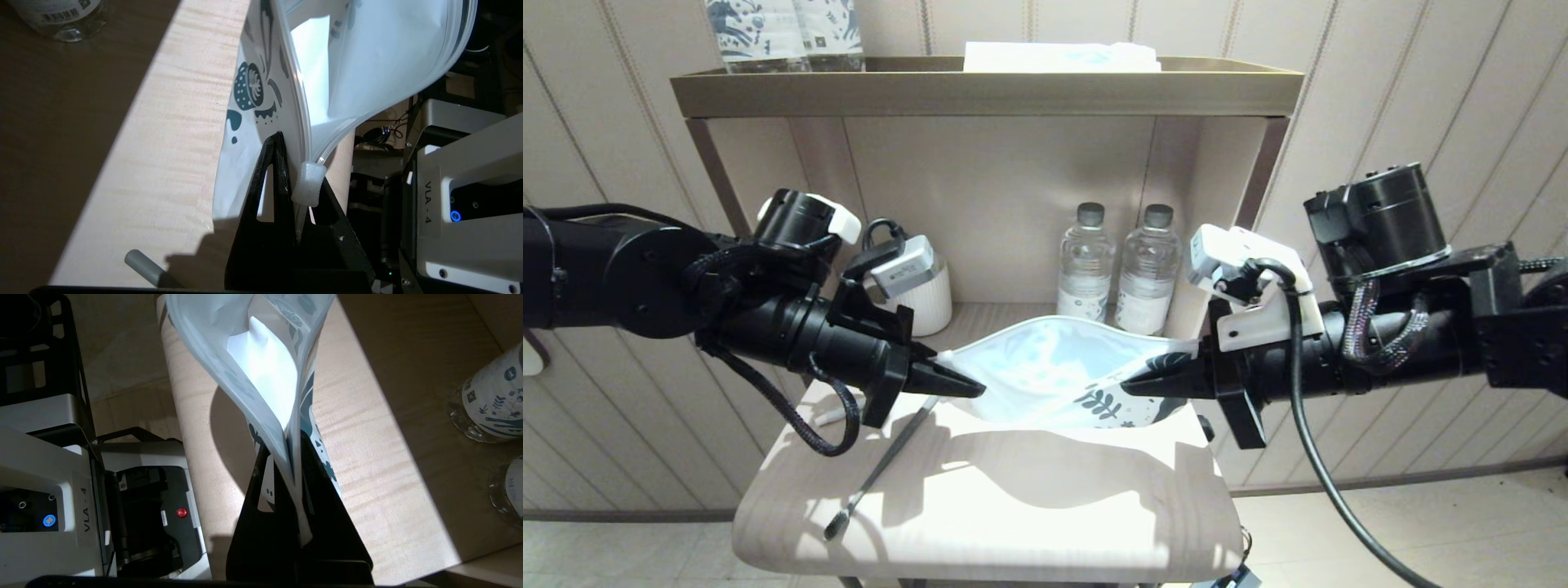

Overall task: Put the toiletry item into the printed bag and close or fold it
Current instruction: Pick up the toothpaste

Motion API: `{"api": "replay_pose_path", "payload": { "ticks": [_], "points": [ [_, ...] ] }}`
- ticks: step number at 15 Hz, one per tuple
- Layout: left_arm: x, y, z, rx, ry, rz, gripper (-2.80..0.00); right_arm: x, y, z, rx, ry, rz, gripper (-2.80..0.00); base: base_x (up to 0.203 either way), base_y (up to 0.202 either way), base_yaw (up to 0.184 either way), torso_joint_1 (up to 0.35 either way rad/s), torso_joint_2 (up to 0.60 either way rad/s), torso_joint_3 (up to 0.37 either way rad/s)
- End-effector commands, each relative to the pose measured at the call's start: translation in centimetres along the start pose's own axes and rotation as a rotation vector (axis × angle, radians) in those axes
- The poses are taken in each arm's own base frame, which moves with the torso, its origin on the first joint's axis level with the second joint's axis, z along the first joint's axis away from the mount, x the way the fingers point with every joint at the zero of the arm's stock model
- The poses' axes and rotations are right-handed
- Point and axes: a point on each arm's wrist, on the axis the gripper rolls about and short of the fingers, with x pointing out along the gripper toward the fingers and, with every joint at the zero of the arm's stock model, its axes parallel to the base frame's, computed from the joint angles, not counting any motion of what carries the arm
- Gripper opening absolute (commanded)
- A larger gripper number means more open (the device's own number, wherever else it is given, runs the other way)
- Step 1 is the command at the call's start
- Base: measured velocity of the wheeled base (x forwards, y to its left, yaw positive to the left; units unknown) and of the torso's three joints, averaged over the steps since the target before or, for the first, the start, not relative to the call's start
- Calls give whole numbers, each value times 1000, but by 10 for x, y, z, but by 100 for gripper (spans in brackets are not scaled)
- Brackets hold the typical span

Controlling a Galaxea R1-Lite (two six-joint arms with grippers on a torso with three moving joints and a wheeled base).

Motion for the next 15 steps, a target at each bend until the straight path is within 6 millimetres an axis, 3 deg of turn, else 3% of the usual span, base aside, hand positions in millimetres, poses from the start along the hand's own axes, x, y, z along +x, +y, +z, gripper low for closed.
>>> {"api": "replay_pose_path", "payload": {
  "ticks": [1, 6, 14, 15],
  "points": [
    [3, -2, 3, 15, -6, -10, -280, 14, -2, -2, 3, 12, 29, -280, 0, 0, 0, 0, 0, 0],
    [10, -4, 6, 31, -7, -28, -280, 32, -11, 0, 7, 19, 48, -280, 0, 0, 0, 0, 0, 0],
    [8, -7, 8, 39, -13, -25, -280, 24, -8, 2, 1, 10, 40, -280, 0, 0, 0, 0, 0, 0],
    [8, -7, 8, 39, -13, -26, 0, 24, -7, 2, 0, 10, 40, -280, 0, 0, 0, 0, 0, 0]
  ]
}}
